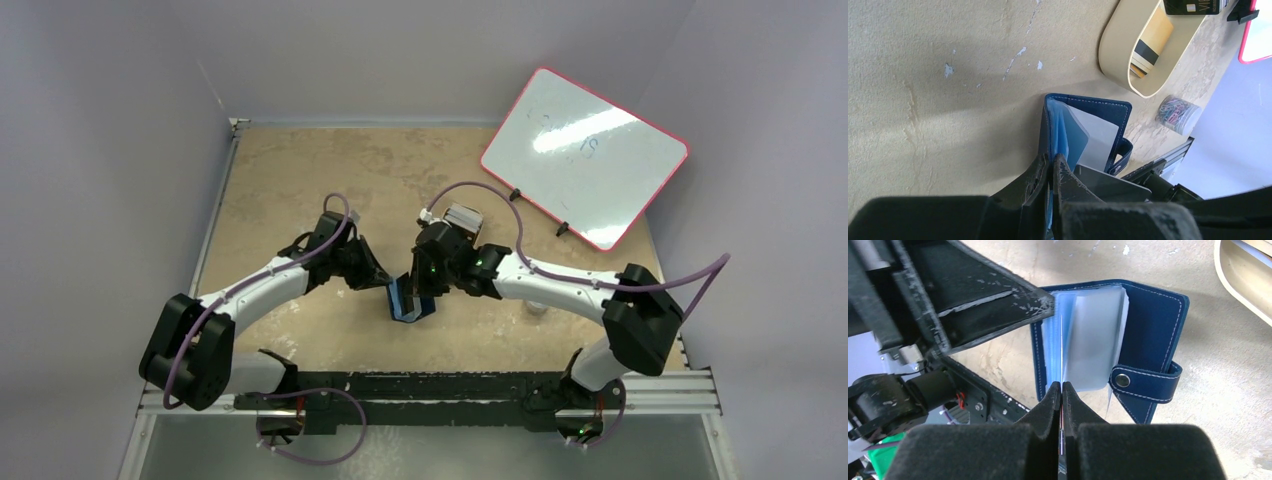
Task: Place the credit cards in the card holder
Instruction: Adjust the card holder at the center of the board.
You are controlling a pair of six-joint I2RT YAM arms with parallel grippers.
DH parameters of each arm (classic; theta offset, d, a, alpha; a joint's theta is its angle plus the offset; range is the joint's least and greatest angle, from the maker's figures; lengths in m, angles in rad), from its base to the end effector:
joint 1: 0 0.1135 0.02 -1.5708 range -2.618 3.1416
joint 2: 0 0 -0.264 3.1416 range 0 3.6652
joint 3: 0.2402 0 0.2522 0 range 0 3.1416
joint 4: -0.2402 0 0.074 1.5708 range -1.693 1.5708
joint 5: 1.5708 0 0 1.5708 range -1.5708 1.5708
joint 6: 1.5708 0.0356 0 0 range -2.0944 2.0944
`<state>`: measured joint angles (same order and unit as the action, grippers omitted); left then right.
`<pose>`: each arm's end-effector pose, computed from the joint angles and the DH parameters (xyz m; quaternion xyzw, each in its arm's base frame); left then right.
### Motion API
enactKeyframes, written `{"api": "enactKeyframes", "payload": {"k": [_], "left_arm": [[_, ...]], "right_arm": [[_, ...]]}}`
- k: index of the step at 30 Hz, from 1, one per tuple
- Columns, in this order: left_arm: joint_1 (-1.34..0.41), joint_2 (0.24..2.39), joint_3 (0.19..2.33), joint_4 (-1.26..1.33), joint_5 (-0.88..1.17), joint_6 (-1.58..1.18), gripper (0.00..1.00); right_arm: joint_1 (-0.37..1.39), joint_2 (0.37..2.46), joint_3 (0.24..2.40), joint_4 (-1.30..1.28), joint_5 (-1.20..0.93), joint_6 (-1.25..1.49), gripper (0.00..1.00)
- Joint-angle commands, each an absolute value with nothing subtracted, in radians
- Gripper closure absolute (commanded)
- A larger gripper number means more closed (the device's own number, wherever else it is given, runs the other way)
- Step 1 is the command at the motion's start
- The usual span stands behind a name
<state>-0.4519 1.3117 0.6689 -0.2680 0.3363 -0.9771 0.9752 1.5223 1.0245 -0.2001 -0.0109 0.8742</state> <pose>0.2201 -0.1199 0.1849 -0.1897 0.9148 -0.3289 0.1376 0.1876 0.2776 0.2425 -0.0480 0.9050 0.3405 0.2506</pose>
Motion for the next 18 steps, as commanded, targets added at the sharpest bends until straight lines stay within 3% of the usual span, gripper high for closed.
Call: {"api": "enactKeyframes", "payload": {"k": [1, 11, 18], "left_arm": [[-0.448, 1.302, 0.666, -0.216, 0.35, -0.988, 1.0], [-0.447, 1.303, 0.636, -0.217, 0.339, -0.967, 1.0], [-0.448, 1.332, 0.62, -0.242, 0.299, -0.922, 1.0]], "right_arm": [[0.981, 1.542, 1.061, -0.206, 0.04, 0.908, 1.0], [0.98, 1.534, 0.997, -0.302, 0.085, 0.934, 1.0], [0.977, 1.489, 0.855, -0.157, 0.024, 0.889, 1.0]]}}
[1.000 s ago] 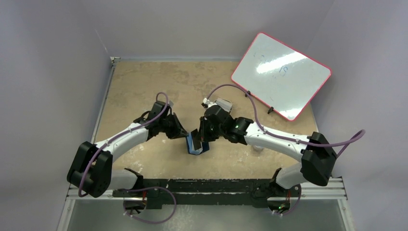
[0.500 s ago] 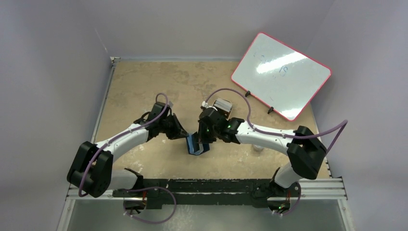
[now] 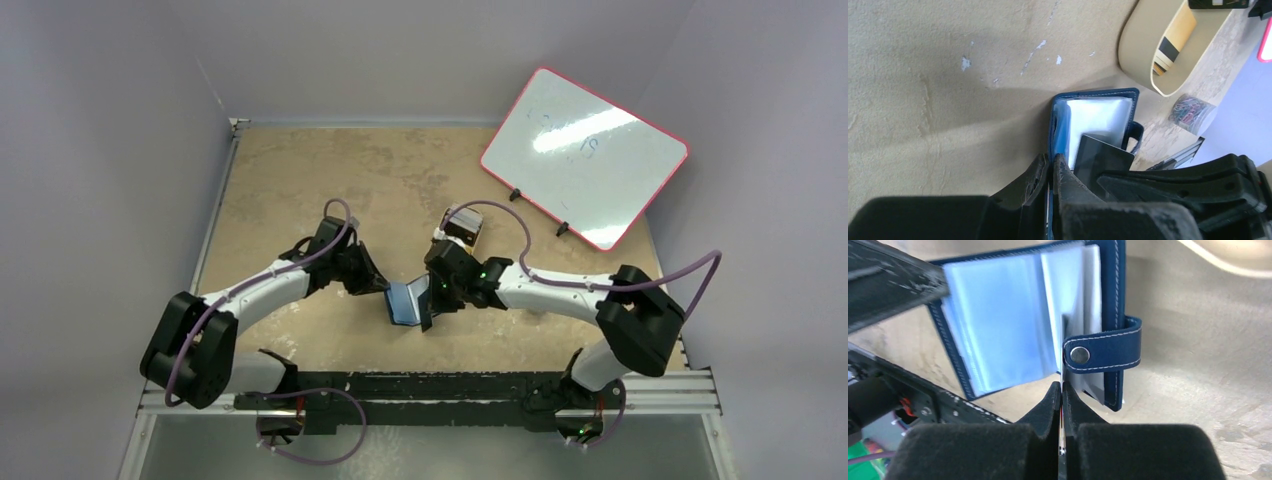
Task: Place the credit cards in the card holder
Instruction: Adjust the card holder at the center of the board.
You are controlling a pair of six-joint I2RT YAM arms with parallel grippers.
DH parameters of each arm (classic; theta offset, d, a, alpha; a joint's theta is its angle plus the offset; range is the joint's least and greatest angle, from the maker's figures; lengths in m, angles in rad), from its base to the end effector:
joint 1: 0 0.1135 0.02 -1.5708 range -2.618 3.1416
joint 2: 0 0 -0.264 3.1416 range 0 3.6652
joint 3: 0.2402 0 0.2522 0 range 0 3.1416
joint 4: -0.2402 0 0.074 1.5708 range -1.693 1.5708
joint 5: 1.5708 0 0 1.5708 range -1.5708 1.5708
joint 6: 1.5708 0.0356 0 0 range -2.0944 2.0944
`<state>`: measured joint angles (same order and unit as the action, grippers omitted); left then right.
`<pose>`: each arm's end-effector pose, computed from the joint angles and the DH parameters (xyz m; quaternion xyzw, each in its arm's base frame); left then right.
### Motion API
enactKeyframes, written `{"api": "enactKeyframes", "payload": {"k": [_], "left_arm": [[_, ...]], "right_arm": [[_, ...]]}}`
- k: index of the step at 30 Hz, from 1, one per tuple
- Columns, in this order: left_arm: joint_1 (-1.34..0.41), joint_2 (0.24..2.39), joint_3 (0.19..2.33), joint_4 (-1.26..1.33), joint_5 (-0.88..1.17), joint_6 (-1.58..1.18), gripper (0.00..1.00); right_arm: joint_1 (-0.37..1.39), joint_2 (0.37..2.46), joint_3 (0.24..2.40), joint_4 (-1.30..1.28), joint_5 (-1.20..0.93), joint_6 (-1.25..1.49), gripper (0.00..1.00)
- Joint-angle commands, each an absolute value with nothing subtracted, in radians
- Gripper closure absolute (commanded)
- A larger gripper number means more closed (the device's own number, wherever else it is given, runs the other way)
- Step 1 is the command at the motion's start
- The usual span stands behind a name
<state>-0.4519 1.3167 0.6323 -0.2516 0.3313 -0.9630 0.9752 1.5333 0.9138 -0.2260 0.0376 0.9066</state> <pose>0.2155 -0.1175 0.1740 -0.1871 0.9196 -0.3191 0.1321 0.1790 0.2617 0.2019 -0.0254 0.9345 0.2763 0.2231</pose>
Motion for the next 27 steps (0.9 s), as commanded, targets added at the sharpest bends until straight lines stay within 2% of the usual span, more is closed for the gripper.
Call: {"api": "enactKeyframes", "payload": {"k": [1, 13, 27], "left_arm": [[-0.448, 1.336, 0.617, -0.248, 0.291, -0.916, 1.0], [-0.512, 1.41, 0.603, -0.246, 0.256, -0.848, 1.0], [-0.647, 1.45, 0.61, -0.143, 0.296, -0.836, 1.0]], "right_arm": [[0.976, 1.48, 0.835, -0.131, 0.015, 0.888, 1.0], [0.908, 1.353, 0.612, 0.141, -0.081, 0.932, 1.0], [0.856, 1.244, 0.537, 0.139, -0.051, 0.924, 1.0]]}}
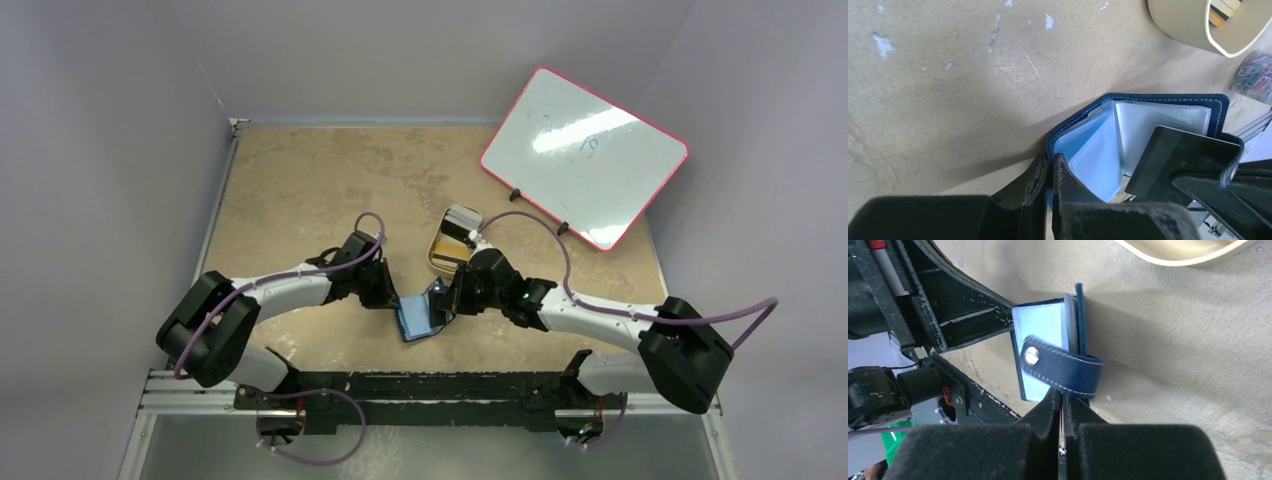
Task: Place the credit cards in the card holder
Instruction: Adjust the card holder at the center of the board.
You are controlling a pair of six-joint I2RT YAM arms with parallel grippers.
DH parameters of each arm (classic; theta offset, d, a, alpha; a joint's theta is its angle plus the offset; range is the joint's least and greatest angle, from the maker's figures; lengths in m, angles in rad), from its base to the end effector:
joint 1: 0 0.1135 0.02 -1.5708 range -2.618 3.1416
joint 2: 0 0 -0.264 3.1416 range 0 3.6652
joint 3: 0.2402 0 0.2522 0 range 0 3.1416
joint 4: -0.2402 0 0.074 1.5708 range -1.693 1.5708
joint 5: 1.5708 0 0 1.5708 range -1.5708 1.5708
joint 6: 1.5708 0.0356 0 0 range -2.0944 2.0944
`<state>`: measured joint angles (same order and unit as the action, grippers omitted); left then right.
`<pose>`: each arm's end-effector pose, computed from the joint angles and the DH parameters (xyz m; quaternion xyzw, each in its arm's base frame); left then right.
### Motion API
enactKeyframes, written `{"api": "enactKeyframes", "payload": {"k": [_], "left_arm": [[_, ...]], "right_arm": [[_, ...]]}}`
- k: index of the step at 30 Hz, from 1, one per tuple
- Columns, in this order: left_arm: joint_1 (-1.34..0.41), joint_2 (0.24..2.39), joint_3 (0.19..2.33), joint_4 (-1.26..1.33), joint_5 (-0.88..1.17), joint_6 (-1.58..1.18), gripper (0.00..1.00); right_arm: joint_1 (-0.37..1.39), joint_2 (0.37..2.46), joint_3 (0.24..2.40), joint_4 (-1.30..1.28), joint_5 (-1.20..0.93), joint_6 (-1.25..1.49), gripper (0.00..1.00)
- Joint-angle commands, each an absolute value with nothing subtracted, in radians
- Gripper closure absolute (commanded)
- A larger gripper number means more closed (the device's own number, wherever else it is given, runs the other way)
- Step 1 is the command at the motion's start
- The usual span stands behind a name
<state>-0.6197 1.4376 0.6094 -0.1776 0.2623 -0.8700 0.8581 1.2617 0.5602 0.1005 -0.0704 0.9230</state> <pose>0.2004 -0.1543 0.1437 -0.0827 0.9492 -0.2797 0.1180 0.1654 0.1952 0.1908 0.0123 0.8842 0.3817 0.2688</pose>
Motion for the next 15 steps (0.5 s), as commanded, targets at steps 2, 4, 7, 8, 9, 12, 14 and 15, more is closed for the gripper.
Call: {"api": "enactKeyframes", "payload": {"k": [2, 4, 7, 8, 9, 12, 14, 15], "left_arm": [[-0.648, 1.451, 0.606, -0.128, 0.302, -0.834, 1.0], [-0.651, 1.452, 0.606, -0.127, 0.301, -0.82, 1.0], [-0.656, 1.453, 0.609, -0.14, 0.295, -0.804, 1.0], [-0.657, 1.451, 0.608, -0.135, 0.302, -0.801, 1.0], [-0.66, 1.447, 0.607, -0.127, 0.31, -0.801, 1.0], [-0.665, 1.444, 0.611, -0.117, 0.325, -0.798, 1.0], [-0.667, 1.444, 0.616, -0.112, 0.334, -0.793, 1.0], [-0.669, 1.445, 0.617, -0.11, 0.339, -0.791, 1.0]], "right_arm": [[0.856, 1.246, 0.525, 0.139, -0.043, 0.928, 1.0], [0.855, 1.24, 0.512, 0.129, -0.025, 0.933, 1.0], [0.856, 1.201, 0.499, 0.097, 0.014, 0.954, 1.0], [0.855, 1.18, 0.495, 0.085, 0.029, 0.964, 1.0], [0.855, 1.154, 0.489, 0.08, 0.042, 0.97, 1.0], [0.856, 1.112, 0.462, 0.098, 0.071, 0.966, 1.0], [0.856, 1.107, 0.436, 0.163, 0.05, 0.93, 1.0], [0.856, 1.111, 0.422, 0.206, 0.031, 0.913, 1.0]]}}
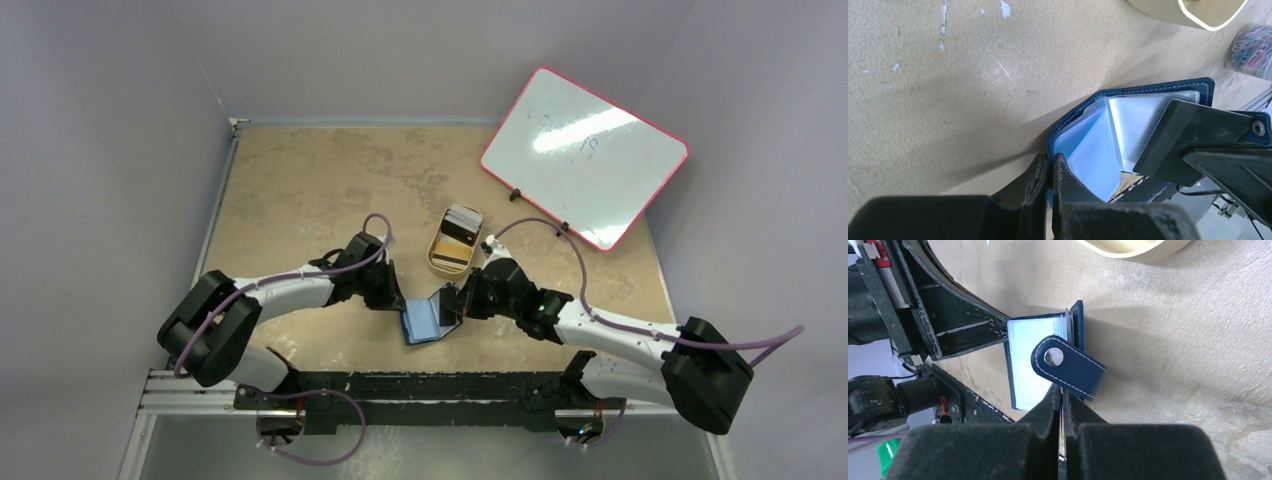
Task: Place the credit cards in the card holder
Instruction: Adjust the card holder at the center of the board, then insert the credit card into the card holder.
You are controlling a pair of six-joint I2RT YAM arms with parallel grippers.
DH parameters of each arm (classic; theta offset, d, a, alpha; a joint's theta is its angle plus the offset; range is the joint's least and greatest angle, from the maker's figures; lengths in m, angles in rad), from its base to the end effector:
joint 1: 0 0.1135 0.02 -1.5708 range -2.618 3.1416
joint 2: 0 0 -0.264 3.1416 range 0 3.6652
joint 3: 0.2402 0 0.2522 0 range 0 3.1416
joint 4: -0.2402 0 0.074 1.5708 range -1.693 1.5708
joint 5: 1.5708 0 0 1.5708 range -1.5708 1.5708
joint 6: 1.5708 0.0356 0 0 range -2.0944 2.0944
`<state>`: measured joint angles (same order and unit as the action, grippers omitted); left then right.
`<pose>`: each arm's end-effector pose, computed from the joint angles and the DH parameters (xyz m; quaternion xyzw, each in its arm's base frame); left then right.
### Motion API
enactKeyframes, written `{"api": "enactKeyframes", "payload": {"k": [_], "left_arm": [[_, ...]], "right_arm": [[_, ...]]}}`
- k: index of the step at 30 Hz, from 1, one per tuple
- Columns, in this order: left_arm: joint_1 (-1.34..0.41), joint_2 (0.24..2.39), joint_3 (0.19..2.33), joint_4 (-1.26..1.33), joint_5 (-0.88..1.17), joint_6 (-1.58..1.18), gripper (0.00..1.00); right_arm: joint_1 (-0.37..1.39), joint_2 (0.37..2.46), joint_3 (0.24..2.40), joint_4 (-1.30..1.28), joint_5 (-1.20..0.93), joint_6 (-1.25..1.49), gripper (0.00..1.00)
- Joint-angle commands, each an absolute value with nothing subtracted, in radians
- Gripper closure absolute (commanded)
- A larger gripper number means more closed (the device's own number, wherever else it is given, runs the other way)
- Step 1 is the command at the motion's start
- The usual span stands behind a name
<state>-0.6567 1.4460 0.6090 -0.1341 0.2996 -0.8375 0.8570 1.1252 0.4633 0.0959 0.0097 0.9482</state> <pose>0.1969 -0.1650 0.1445 -0.0414 0.9448 -0.3031 0.1174 0.1501 0.1727 0.1897 0.0423 0.8754 0.3753 0.3017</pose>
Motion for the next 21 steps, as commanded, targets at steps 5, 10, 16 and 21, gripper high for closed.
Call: {"api": "enactKeyframes", "payload": {"k": [5, 10, 16, 21], "left_arm": [[-0.673, 1.458, 0.616, -0.115, 0.326, -0.784, 1.0], [-0.672, 1.468, 0.603, -0.108, 0.304, -0.786, 1.0], [-0.674, 1.478, 0.589, -0.089, 0.303, -0.785, 1.0], [-0.674, 1.476, 0.591, -0.088, 0.306, -0.792, 1.0]], "right_arm": [[0.856, 1.153, 0.398, 0.282, -0.02, 0.914, 1.0], [0.854, 1.156, 0.343, 0.383, -0.031, 0.967, 1.0], [0.852, 1.157, 0.299, 0.477, -0.036, 1.003, 1.0], [0.844, 1.144, 0.269, 0.531, -0.04, 1.02, 1.0]]}}
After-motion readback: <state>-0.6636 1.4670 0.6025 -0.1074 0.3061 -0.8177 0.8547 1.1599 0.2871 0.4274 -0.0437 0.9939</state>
